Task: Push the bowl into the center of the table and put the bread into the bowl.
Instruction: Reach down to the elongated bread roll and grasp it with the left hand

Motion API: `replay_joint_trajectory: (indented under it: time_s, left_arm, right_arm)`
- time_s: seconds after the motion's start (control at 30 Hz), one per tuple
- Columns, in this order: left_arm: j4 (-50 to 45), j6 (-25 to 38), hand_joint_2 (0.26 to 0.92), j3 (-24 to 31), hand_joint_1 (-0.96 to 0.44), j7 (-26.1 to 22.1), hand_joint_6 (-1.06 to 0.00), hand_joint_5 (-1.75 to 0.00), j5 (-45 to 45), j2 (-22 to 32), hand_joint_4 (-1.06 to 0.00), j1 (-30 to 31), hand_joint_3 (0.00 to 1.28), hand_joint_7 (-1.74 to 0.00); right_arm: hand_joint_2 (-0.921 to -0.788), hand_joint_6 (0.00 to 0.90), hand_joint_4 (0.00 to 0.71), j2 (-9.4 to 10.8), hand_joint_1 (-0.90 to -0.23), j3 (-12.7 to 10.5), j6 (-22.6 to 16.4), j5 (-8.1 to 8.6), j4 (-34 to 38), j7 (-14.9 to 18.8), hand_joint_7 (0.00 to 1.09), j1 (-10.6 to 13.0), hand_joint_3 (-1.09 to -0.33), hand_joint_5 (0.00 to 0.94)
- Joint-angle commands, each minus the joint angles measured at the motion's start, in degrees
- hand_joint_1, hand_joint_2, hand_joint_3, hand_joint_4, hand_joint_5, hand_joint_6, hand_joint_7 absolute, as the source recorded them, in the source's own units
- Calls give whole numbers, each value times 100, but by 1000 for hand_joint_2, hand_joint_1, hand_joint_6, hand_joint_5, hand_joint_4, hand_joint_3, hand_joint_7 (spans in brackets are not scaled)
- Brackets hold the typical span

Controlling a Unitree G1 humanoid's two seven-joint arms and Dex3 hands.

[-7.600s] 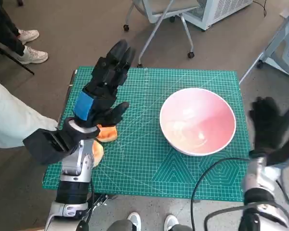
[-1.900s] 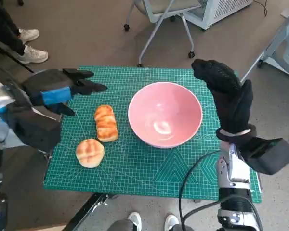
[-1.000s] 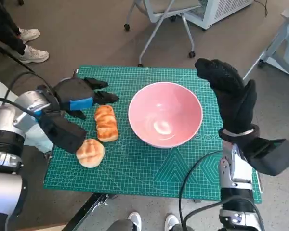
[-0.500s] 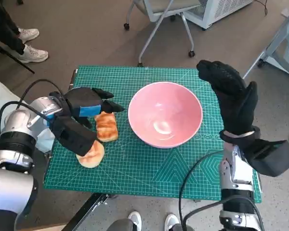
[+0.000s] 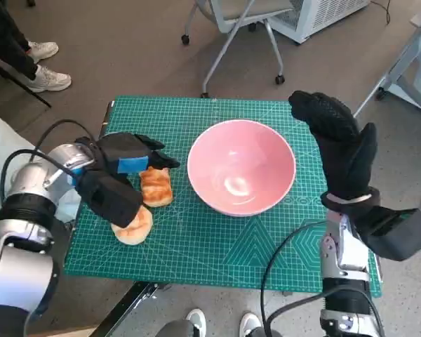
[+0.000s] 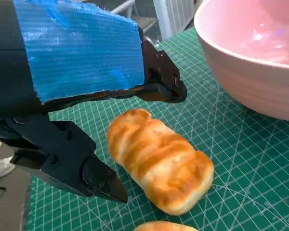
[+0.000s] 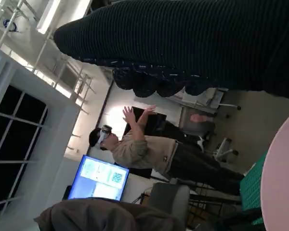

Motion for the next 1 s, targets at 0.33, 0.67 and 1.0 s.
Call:
replay_joint_trajectory:
  time_s: [0.33, 0.67, 1.0]
  left_arm:
    - [258, 336, 765, -213, -11, -55, -437, -15, 34, -247, -371, 86, 16, -15]
    - [352, 498, 824, -507, 1, 339, -572, -21, 238, -423, -547, 128, 21, -33]
    - [436, 632, 910, -1027, -87, 1081, -644, -582, 757, -529, -691, 72, 106, -972]
  right_arm:
    - [-921, 73, 192, -10, -685, -58, 27, 65, -36, -32, 572, 235, -701, 3]
    - [-921, 81, 195, 13, -684, -78, 42, 77, -60, -55, 563, 287, -698, 3]
    - [-921, 95, 197, 19, -682, -88, 159, 145, -223, -65, 556, 390, -696, 3]
